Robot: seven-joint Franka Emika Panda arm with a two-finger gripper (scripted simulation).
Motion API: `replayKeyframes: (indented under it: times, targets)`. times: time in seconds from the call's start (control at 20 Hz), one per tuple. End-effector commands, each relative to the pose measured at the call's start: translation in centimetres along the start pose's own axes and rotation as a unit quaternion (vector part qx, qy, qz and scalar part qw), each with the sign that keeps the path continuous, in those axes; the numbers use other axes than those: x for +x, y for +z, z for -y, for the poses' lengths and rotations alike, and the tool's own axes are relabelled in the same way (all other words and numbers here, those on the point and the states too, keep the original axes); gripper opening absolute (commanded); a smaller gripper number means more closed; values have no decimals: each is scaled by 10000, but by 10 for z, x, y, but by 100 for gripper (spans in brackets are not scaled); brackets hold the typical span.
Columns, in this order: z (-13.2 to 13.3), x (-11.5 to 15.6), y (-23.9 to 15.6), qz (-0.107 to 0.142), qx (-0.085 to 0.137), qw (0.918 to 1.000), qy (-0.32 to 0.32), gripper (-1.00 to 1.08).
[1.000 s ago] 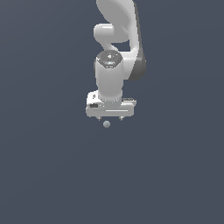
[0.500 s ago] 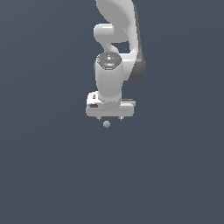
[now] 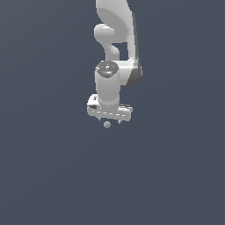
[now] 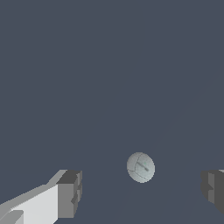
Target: Pick up the object and move it to a goal position.
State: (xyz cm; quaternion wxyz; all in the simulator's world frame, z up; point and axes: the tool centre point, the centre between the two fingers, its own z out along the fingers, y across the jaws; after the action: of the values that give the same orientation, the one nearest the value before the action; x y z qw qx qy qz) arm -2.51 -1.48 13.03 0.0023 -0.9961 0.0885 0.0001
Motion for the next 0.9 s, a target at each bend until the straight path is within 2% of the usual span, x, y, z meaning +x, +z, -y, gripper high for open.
replayKeyframes:
  times: [0.0, 0.45, 0.85]
  targets:
    - [-4, -7, 13, 4, 5, 9994, 343, 100]
    - [-19, -31, 48, -1, -8, 9905, 1375, 100]
    - [-24, -39, 59, -7, -21, 9852, 1715, 100]
